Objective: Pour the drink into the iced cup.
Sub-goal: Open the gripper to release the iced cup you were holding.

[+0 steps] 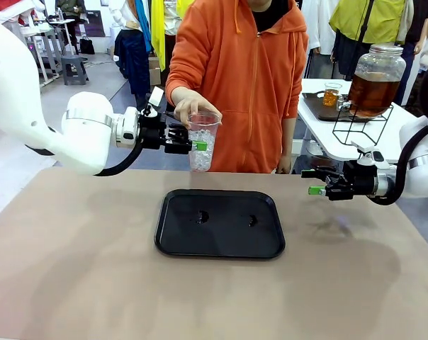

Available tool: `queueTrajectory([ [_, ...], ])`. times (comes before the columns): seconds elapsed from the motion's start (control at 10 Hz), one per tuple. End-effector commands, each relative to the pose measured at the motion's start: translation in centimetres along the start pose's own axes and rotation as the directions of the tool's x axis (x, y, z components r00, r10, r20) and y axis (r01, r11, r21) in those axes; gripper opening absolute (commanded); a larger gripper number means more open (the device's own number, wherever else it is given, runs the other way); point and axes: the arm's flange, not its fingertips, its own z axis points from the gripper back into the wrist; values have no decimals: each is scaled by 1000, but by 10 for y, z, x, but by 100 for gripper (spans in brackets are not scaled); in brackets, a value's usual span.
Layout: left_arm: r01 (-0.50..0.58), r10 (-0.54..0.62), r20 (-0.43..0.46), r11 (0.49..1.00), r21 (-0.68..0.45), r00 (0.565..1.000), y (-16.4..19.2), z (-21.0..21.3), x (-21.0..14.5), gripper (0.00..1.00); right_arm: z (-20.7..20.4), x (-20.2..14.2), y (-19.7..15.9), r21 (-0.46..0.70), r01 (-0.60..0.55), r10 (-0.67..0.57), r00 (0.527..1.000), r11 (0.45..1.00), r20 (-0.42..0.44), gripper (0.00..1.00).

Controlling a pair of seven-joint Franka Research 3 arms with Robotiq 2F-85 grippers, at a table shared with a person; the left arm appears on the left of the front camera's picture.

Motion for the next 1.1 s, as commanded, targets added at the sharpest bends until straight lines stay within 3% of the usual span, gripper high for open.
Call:
queueTrajectory([
  [0.0,-15,15,7,1000,10,1000,-2,12,1,100,-1,3,0,1,-2,2,1000,1000,3,100],
  [0.7,-53,54,-20,998,25,998,-27,118,-47,100,-1,3,0,1,-2,2,1000,1000,3,100],
  [1.0,-27,25,37,999,40,999,-32,154,-82,100,-1,3,0,1,-2,2,1000,1000,3,100],
])
